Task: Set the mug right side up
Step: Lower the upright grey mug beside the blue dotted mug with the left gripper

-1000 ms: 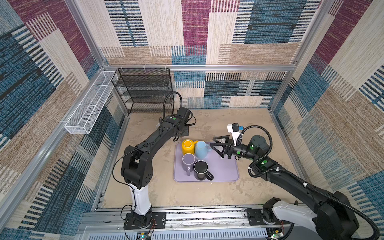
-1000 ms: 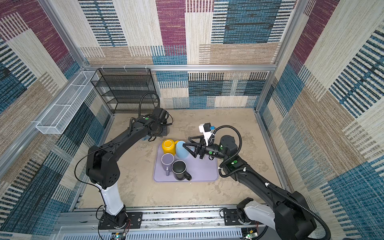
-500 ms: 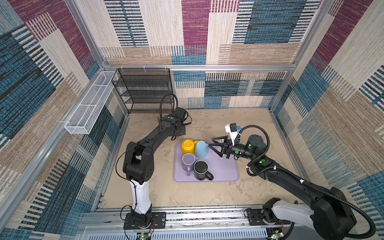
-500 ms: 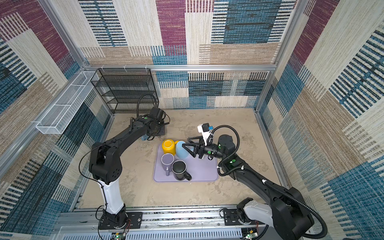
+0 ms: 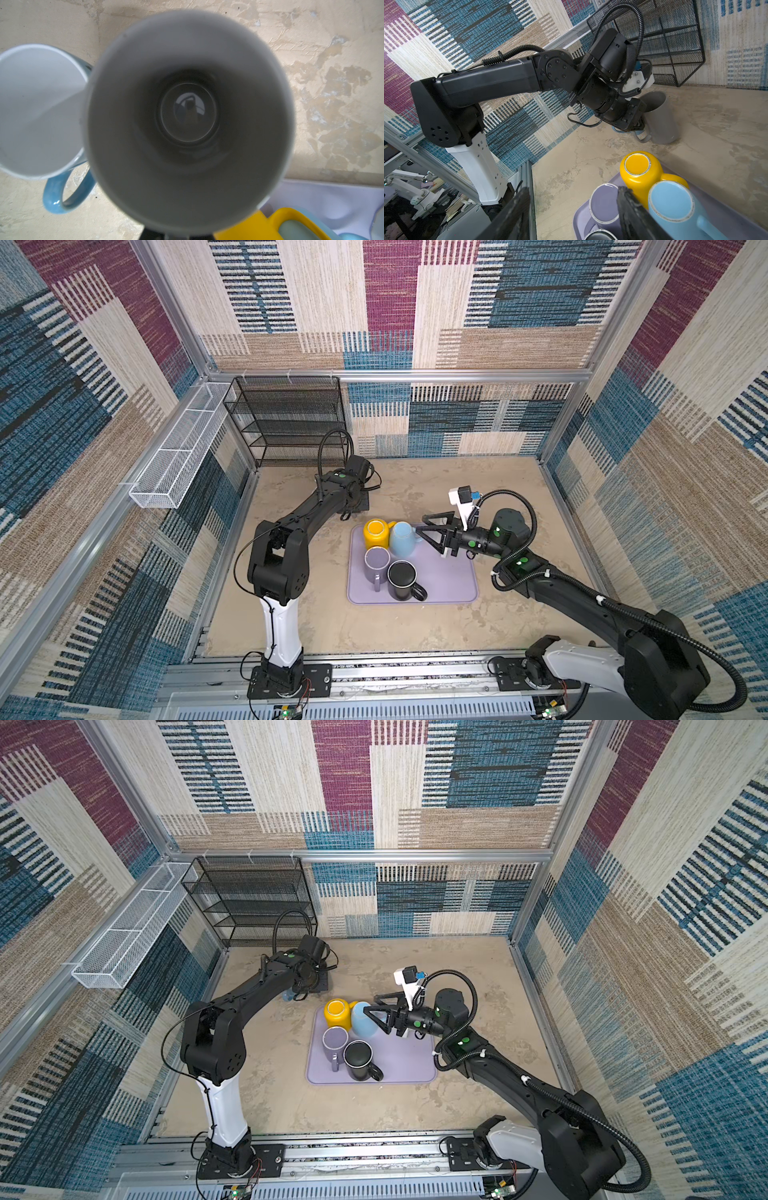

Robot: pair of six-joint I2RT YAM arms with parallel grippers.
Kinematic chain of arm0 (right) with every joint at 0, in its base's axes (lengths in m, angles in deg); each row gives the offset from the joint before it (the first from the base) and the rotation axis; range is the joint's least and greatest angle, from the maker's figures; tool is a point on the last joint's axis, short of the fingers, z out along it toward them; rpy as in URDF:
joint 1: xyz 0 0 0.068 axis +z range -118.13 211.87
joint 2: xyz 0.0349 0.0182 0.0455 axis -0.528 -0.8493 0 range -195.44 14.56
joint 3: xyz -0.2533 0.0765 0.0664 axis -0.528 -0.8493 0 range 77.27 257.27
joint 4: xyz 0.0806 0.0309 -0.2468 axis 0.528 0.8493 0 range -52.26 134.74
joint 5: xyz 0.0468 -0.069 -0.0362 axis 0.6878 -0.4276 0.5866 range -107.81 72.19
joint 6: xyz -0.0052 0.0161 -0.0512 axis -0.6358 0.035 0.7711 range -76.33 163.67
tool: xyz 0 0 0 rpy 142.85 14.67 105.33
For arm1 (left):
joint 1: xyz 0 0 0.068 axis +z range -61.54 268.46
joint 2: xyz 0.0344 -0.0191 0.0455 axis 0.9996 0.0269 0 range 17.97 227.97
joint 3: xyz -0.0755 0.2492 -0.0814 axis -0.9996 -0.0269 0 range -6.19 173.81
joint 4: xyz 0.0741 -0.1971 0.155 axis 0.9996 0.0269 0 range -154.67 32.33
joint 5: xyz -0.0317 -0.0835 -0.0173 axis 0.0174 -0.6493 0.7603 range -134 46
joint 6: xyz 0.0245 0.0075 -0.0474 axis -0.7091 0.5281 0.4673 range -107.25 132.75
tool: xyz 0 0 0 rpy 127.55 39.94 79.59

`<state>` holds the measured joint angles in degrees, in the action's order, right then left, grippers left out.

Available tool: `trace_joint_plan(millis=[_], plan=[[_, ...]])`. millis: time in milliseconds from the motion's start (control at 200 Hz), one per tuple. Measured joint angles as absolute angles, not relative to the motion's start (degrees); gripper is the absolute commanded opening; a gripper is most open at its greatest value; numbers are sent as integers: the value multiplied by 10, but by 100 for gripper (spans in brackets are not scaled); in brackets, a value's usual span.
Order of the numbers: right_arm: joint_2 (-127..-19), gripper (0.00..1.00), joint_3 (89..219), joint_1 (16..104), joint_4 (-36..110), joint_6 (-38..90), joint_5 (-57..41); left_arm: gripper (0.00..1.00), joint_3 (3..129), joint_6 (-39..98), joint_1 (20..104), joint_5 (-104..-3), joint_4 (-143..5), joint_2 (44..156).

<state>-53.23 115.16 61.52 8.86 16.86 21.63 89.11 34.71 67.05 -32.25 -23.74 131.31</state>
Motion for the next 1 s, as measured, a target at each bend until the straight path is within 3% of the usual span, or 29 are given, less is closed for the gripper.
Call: trace_joint_plan(millis=[1002], plan=[[-536, 68, 1152, 615, 85, 167, 216, 0, 892, 350, 674, -323, -238, 1339]])
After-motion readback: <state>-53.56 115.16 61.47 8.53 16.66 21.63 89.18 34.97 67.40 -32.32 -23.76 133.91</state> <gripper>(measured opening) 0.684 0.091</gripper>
